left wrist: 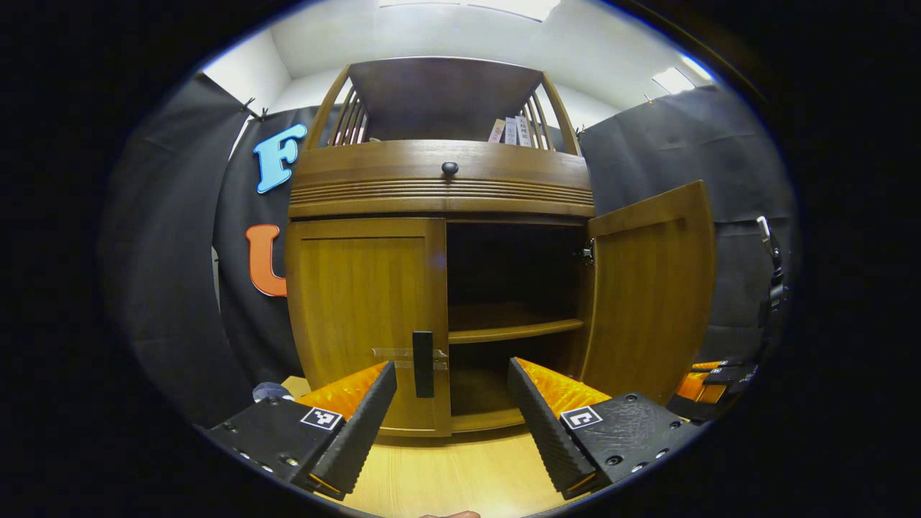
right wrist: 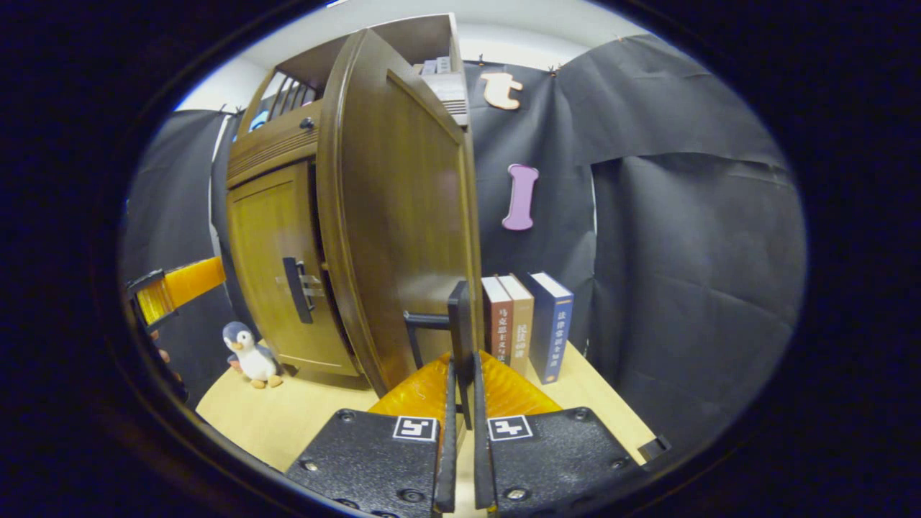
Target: Open the right door of the double-door shoe cabinet with the right hand, and open the left door with the left hand.
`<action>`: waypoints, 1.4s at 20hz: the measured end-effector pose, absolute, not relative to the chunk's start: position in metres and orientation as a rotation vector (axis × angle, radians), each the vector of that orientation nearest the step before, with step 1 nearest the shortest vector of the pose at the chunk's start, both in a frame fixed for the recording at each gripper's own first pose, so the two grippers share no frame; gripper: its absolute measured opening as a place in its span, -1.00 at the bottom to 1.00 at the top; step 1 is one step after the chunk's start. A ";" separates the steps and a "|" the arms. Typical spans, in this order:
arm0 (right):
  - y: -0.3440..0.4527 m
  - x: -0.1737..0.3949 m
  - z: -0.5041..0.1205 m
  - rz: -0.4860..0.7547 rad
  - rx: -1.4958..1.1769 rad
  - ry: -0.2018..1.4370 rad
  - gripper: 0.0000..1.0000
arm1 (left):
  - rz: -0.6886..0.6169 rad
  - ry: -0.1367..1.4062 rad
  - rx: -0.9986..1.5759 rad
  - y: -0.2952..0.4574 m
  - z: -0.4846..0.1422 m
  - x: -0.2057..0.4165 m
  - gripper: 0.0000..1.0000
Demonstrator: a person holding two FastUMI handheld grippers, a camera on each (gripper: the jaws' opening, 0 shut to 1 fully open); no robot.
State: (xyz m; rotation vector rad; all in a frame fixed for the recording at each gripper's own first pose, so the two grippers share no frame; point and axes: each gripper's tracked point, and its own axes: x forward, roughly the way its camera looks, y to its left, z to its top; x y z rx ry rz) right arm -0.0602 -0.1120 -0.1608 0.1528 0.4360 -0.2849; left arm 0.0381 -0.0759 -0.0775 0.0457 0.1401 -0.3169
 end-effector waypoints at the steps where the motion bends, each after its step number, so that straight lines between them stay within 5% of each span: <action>1: -0.120 -0.061 -0.160 -0.305 0.153 0.434 -0.75 | -0.320 0.139 0.042 -0.078 -0.077 0.040 0.89; 10: -0.148 -0.086 -0.152 -0.398 0.175 0.415 -0.87 | -0.279 0.200 0.006 -0.070 -0.109 0.093 0.89; 11: -0.155 -0.089 -0.149 -0.417 0.174 0.405 -1.00 | -0.278 0.213 0.004 -0.068 -0.116 0.102 0.89; 16: -0.172 -0.101 -0.140 -0.459 0.207 0.368 -0.91 | -0.257 0.280 -0.024 -0.071 -0.150 0.142 0.89; 17: -0.172 -0.100 -0.140 -0.465 0.206 0.362 -0.91 | -0.265 0.288 -0.031 -0.074 -0.155 0.150 0.65; 18: -0.174 -0.101 -0.140 -0.472 0.198 0.355 -1.00 | -0.268 0.293 -0.037 -0.076 -0.158 0.157 0.82; 21: -0.176 -0.102 -0.137 -0.475 0.162 0.354 -0.88 | -0.274 0.309 -0.022 -0.080 -0.173 0.178 0.80; 22: -0.176 -0.102 -0.136 -0.473 0.149 0.351 -1.00 | -0.274 0.320 -0.016 -0.083 -0.177 0.183 0.52; 23: -0.177 -0.103 -0.134 -0.473 0.139 0.349 -0.87 | -0.271 0.327 -0.010 -0.084 -0.181 0.188 0.49; 24: -0.177 -0.103 -0.132 -0.474 0.130 0.348 -0.86 | -0.264 0.327 0.000 -0.081 -0.185 0.196 0.69; 27: -0.181 -0.103 -0.130 -0.481 0.119 0.350 -0.79 | -0.274 0.351 -0.015 -0.084 -0.195 0.203 0.29; 28: -0.180 -0.103 -0.132 -0.477 0.124 0.356 -0.77 | -0.273 0.352 -0.016 -0.084 -0.199 0.208 0.31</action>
